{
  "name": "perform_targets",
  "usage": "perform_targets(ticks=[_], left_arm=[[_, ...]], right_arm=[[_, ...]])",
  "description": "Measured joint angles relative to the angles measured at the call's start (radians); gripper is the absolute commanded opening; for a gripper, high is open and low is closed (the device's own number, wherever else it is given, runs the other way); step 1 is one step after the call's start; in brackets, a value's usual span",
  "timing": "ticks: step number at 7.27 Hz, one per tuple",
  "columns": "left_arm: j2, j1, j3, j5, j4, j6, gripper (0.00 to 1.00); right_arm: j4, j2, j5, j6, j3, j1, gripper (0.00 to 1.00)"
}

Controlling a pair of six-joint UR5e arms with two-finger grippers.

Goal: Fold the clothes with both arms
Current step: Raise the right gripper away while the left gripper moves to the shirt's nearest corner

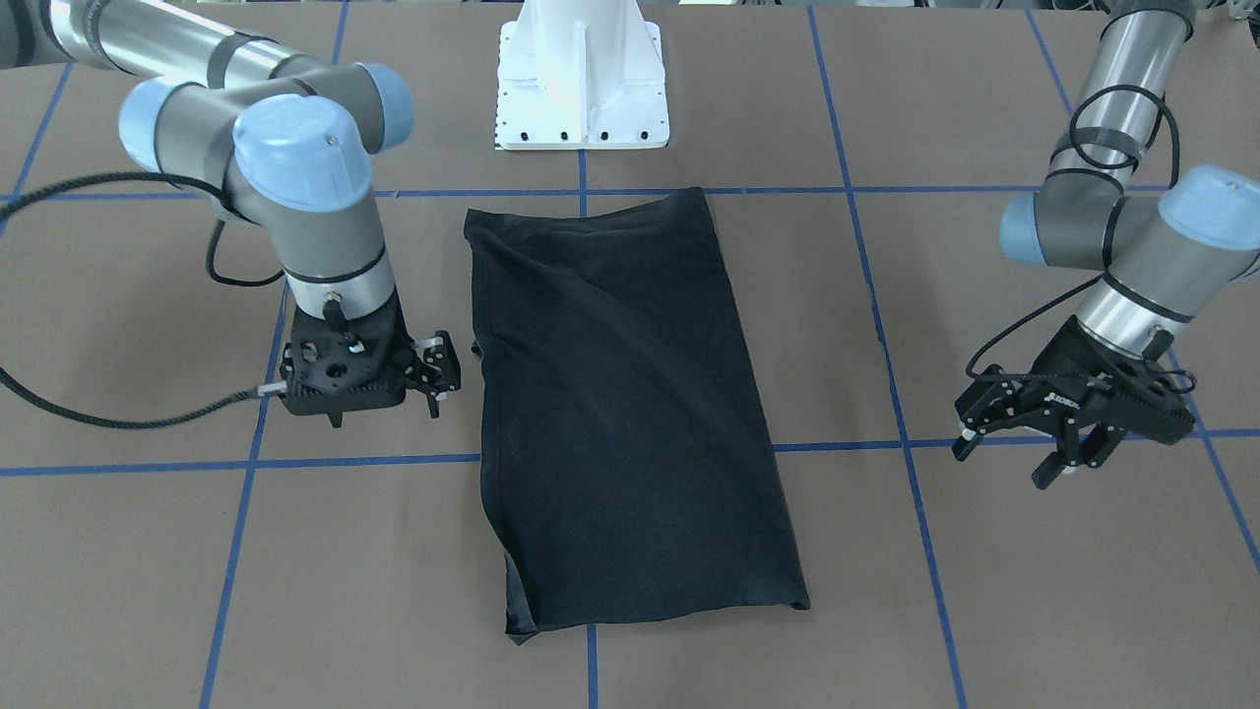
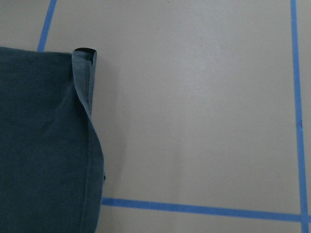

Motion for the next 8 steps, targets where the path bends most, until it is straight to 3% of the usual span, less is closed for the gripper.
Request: perform_targets(ticks=[2,5,8], left_arm=[[0.073,0.115,-0.179,0.058,0.046,-0.166,1.0],[0.104,0.377,-0.487,0.235,0.385,-0.374,1.0],[0.115,0.634,-0.548,0.409,0.452,-0.547,1.0]], right_arm=[[0.083,-0.165,-0.018,0.117,0.164,-0.047,0.99],[0.186,-0.282,-0.087,0.215,0.251,-0.125,1.0],[0.193,-0.321,-0.112,0.238,0.304,-0.17,1.0]])
